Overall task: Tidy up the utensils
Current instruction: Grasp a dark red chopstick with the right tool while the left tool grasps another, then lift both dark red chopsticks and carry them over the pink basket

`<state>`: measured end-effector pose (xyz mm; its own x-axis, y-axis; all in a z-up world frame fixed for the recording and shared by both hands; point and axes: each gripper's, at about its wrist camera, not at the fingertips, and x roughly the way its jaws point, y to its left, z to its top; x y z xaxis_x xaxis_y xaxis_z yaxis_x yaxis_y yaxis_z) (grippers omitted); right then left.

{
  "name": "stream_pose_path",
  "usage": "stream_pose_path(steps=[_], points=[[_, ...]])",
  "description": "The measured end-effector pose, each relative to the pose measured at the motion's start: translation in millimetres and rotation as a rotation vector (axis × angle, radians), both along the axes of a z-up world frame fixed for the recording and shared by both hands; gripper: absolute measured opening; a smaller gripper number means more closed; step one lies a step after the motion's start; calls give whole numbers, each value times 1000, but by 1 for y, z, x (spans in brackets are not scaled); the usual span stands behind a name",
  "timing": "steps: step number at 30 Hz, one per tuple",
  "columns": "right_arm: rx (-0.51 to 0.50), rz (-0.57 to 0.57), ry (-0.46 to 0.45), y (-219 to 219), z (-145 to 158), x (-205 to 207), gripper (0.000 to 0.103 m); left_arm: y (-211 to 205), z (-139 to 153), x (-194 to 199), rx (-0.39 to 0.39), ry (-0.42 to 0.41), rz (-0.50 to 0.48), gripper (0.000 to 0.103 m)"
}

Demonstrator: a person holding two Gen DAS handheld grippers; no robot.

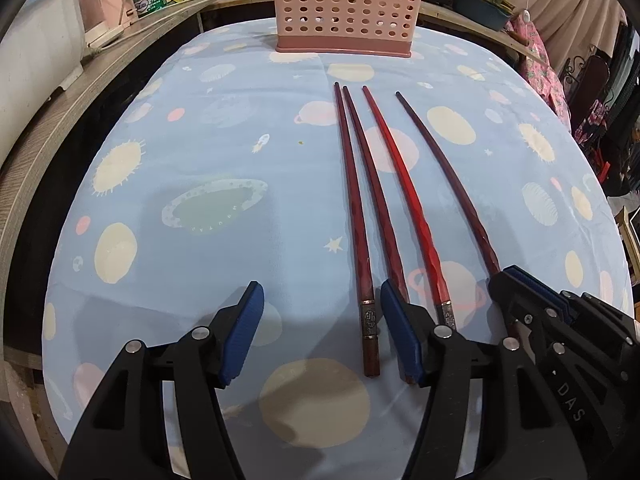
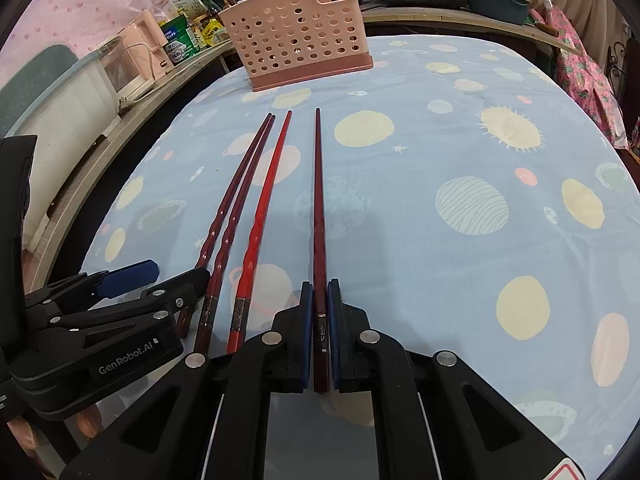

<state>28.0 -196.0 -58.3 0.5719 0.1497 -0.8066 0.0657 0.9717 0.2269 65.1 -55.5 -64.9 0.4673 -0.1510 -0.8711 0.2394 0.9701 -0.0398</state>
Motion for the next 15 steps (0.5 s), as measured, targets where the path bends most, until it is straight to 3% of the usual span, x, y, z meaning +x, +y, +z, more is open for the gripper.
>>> stream_pose_path(steps=[4,7,10,12,15], points=[[-3,0,1,1,0,0,7,1,0,1,4,-2,0,56],[-6,2,2,2,1,0,7,1,1,1,10,-7,-1,48],[-6,1,1,2,1,0,7,3,2,1,0,-4,-6,32],[-8,2,2,2,1,1,7,5,3,3,-13,3,-9,15],[-9,2,2,2,1,0,7,5,3,4,-24,10,-18,8]])
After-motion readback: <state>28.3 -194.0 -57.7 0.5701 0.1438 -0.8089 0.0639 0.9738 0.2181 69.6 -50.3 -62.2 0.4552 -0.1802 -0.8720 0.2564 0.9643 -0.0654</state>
